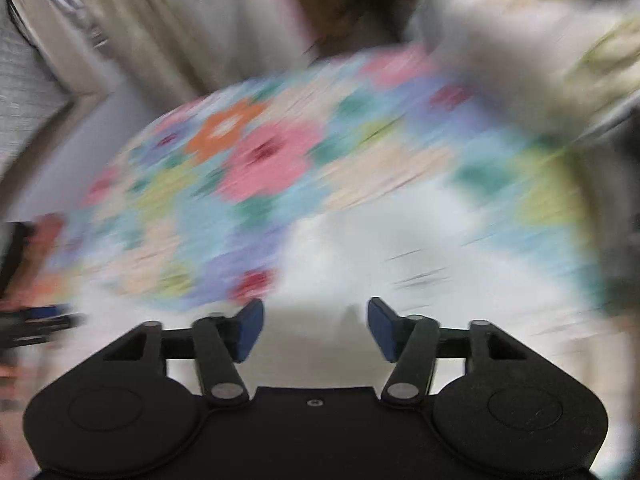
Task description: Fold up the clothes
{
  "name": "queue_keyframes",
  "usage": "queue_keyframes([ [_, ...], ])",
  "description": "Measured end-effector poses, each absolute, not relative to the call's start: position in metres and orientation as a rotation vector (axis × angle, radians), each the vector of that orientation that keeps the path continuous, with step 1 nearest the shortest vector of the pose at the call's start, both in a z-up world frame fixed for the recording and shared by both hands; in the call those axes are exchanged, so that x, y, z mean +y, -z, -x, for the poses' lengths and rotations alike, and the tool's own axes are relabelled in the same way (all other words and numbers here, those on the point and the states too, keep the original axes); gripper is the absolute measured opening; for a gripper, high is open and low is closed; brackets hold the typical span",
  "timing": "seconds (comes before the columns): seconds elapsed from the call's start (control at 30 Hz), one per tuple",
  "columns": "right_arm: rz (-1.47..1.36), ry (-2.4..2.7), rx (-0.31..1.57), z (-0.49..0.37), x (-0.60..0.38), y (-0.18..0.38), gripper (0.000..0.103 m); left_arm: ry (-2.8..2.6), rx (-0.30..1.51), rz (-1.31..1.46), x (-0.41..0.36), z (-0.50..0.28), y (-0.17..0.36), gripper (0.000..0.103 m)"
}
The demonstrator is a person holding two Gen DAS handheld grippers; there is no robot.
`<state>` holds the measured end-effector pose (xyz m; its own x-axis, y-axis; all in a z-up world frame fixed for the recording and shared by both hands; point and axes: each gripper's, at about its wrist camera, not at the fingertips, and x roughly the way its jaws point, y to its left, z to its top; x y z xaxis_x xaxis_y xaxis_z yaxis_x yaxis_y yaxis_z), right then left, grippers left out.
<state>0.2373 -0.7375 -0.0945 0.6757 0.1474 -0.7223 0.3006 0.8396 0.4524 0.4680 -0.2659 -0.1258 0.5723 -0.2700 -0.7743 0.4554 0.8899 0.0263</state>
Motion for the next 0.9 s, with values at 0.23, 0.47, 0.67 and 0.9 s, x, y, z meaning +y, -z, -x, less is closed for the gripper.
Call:
queue_keyframes([
  [0.23,-0.607,0.204,0.811,-0.269,-0.734,0.128,0.065,0.583,0.93,-0.275,-0.296,-0.481,0.149,0.08],
  [0.47,-0.426,0.143,0.852,-0.291,-0.72,0.137,0.003,0.649,0.708,-0.55,-0.321,-0.447,0.146,0.002],
  [0.67,-0.35,0.158,0.62,-0.289,-0.719,0.103,0.003,0.56,0.665,-0.356,-0.299,-0.468,0.115,0.002],
  [0.9,-0.357,0.211,0.782,-0.325,-0.711,0.095,0.034,0.428,0.877,-0.326,-0.315,-0.499,0.14,0.024],
])
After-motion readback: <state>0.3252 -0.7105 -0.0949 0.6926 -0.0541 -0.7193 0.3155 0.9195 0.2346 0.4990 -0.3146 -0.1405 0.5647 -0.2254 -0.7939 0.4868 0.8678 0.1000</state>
